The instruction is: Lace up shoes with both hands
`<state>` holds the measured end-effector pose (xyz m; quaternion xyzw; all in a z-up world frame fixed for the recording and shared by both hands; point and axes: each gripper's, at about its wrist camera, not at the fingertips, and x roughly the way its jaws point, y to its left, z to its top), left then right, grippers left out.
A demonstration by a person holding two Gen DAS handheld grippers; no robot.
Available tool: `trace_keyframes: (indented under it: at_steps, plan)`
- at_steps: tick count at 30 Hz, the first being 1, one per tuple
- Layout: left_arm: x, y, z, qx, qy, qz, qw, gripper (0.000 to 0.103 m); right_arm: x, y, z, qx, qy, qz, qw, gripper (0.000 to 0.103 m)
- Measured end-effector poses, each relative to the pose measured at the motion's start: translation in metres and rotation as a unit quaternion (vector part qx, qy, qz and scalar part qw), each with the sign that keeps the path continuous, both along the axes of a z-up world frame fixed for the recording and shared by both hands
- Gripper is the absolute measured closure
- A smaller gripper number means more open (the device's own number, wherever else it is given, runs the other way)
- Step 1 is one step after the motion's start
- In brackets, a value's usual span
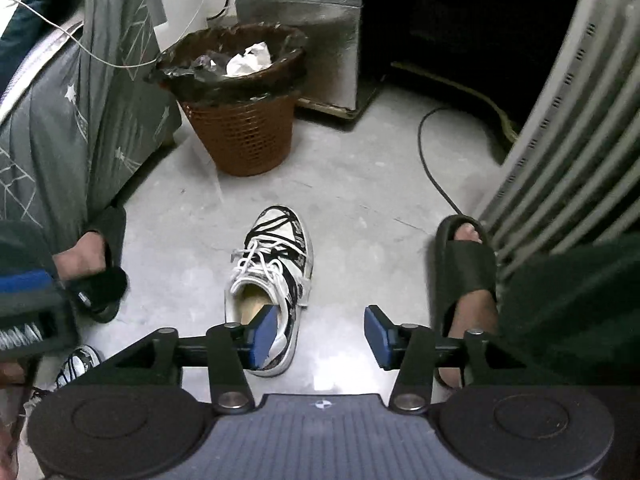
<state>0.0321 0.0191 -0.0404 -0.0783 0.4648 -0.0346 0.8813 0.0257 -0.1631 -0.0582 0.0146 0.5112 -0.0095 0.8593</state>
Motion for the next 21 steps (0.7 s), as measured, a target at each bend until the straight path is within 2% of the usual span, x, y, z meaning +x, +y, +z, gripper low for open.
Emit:
trace_keyframes:
  at_steps: [3,6,11,21]
  plan:
    - [-0.006,-0.002,0.005,0.01,-0.003,-0.004,0.9999,0.0,-0.006,-0.001,-0.009,-0.006,0.019,0.005,1.0,0.05]
    - [-0.01,-0.006,0.004,0.016,0.0,-0.004,0.9999,0.0,-0.005,-0.001,-0.011,0.001,0.018,0.009,1.0,0.05]
    - [-0.016,-0.013,-0.005,0.034,-0.001,-0.013,0.9993,0.0,-0.003,-0.008,-0.014,0.033,0.022,-0.022,0.999,0.05]
    - [-0.022,-0.014,-0.014,0.037,0.0,-0.017,0.9992,0.0,-0.002,0.002,-0.022,0.023,0.025,-0.013,0.999,0.05]
